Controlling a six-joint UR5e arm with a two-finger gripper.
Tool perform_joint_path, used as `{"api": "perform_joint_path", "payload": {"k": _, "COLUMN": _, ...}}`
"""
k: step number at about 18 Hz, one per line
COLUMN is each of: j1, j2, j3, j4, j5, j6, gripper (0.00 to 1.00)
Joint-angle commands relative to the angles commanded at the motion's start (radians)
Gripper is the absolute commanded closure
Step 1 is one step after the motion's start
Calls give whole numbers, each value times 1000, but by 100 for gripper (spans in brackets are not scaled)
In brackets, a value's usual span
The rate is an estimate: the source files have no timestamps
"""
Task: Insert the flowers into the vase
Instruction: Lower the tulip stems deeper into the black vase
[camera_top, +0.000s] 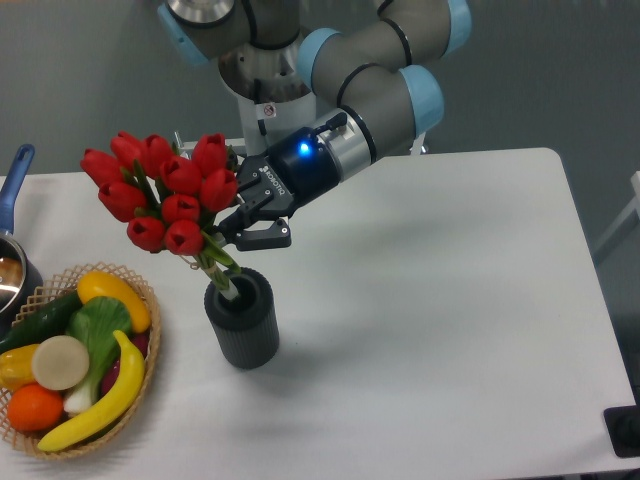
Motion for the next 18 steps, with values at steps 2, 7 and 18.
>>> {"api": "perform_joint_path", "payload": {"k": 2, "j1": 0, "j2": -2, "j3": -5, "j4": -2, "j5": 5, "j6": 0, "gripper": 67}}
{"api": "perform_joint_path", "payload": {"k": 7, "j1": 2, "j2": -18, "j3": -22, "j4": -2, "j5": 6, "j6": 0, "gripper": 67}}
{"api": "perform_joint_path", "payload": {"k": 18, "j1": 15, "j2": -86, "j3": -43, "j4": 3, "j5": 9, "j6": 2, "gripper": 66}}
